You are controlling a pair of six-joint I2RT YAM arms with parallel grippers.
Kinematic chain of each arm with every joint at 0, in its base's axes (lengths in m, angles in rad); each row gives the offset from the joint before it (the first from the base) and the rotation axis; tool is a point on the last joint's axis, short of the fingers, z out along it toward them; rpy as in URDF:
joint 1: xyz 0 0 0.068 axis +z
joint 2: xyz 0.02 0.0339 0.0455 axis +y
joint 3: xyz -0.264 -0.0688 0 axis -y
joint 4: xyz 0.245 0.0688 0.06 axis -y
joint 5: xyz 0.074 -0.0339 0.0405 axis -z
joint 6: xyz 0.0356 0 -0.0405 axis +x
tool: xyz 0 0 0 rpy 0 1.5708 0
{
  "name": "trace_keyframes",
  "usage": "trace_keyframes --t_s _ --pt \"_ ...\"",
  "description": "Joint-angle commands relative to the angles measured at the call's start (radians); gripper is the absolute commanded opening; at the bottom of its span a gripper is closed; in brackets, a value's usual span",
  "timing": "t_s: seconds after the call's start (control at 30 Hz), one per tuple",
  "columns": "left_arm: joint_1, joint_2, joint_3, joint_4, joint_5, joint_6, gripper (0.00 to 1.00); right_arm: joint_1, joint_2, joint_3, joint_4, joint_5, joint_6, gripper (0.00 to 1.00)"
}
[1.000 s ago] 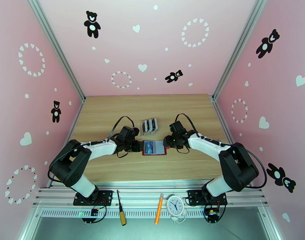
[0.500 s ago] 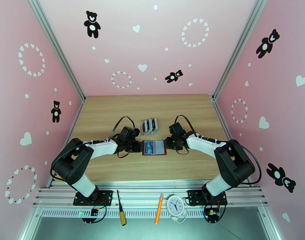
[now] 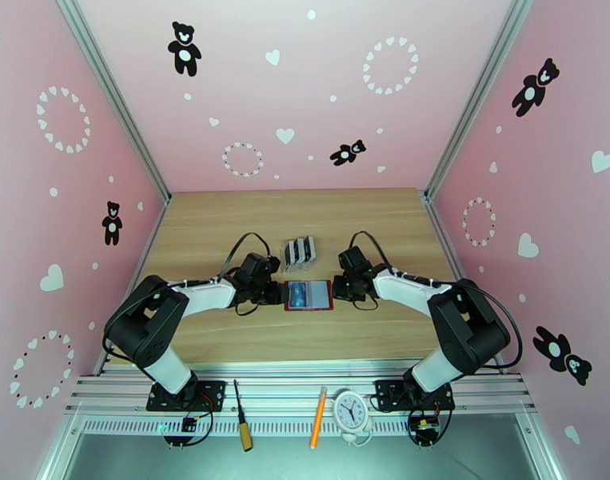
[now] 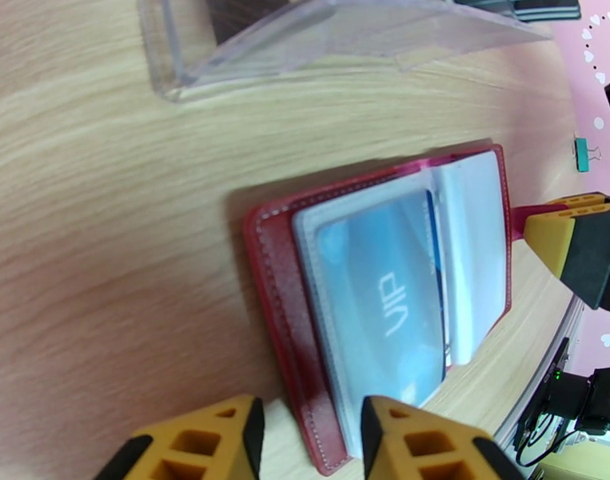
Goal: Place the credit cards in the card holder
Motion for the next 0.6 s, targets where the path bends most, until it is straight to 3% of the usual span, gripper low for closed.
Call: trace_keyframes --t_s 0.0,0.27,0.57 --pt "0.005 0.019 0.008 0.002 0.021 -0.009 0.4 -0.004 -0.028 -0.008 -0.017 -0.005 0.002 0.11" --pt "0.006 0.026 0.013 -0.003 0.018 -0.009 0.36 -0.004 -0.108 0.013 -0.064 -0.028 -0.009 0.08" --pt "0.005 0.036 0.018 -0.008 0.019 -0.01 0.23 -0.001 -0.18 0.031 -0.082 -0.094 0.003 0.07"
